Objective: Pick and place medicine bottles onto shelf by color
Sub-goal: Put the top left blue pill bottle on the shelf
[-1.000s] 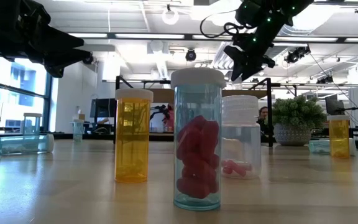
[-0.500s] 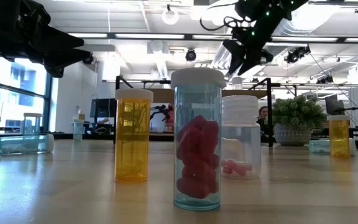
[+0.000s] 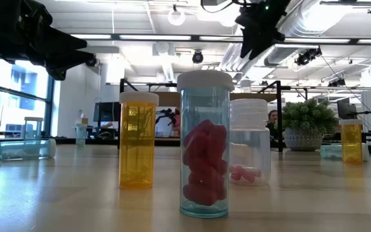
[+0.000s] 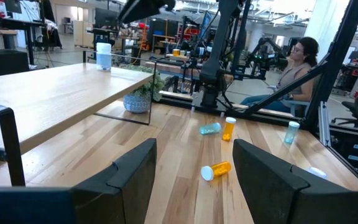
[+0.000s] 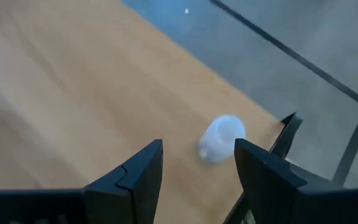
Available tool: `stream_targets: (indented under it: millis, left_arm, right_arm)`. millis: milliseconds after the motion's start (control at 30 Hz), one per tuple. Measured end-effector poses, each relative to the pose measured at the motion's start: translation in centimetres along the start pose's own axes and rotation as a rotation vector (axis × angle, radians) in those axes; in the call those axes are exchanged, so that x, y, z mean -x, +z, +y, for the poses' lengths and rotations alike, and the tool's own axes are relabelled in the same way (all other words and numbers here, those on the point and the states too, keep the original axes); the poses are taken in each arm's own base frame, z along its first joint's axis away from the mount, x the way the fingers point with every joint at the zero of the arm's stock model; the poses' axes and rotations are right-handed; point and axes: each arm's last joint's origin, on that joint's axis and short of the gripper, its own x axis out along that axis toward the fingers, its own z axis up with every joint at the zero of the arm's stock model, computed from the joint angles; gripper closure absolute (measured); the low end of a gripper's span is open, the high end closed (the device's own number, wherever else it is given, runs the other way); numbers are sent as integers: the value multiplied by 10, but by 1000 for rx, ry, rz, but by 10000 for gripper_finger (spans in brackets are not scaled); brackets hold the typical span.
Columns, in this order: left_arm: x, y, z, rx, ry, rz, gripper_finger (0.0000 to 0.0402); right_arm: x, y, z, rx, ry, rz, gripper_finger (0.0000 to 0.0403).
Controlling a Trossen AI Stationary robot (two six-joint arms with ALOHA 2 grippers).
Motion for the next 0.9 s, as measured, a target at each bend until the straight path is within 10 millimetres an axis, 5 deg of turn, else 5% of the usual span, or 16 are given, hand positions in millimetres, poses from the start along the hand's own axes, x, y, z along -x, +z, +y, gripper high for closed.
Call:
stream_targets:
  millis: [633,900]
  left_arm:
    - [0,0,0,1,0,1,200]
    - [0,-2,0,-1,2,20,200]
  right_arm:
    - [67,-52,35,188,125,141,212]
    - [72,-99,45,208,183,131,212]
